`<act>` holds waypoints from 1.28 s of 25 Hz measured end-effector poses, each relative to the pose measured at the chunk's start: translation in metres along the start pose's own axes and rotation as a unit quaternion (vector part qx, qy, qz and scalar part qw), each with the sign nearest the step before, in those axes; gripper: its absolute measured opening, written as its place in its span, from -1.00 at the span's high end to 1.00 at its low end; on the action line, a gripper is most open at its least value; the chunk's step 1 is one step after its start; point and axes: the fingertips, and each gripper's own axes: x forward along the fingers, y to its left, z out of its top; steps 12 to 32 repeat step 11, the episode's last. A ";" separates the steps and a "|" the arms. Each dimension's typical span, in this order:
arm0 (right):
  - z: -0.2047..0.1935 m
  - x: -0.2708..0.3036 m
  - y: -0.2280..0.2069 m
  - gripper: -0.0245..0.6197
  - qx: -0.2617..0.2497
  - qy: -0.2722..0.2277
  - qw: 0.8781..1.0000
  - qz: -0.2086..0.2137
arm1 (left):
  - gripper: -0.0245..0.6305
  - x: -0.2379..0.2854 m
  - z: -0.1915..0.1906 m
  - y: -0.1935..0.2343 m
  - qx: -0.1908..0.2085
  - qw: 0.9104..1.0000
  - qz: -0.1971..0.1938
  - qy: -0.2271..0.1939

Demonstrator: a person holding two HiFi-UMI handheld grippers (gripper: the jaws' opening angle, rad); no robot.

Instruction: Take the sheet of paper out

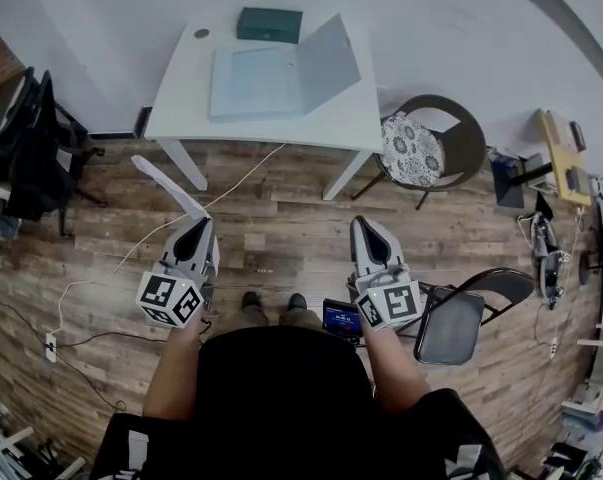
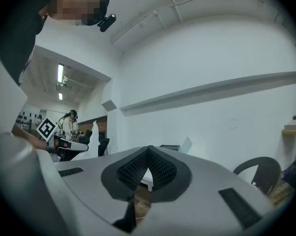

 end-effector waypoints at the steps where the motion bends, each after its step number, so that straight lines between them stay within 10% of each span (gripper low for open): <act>1: -0.002 -0.003 -0.004 0.90 0.002 0.001 1.000 -0.003 | 0.92 0.003 -0.002 -0.004 -0.001 1.000 -0.004 0.004; 32: -0.014 -0.023 -0.034 0.90 0.003 0.016 1.000 -0.024 | 0.92 0.023 -0.006 -0.035 0.003 1.000 -0.024 0.010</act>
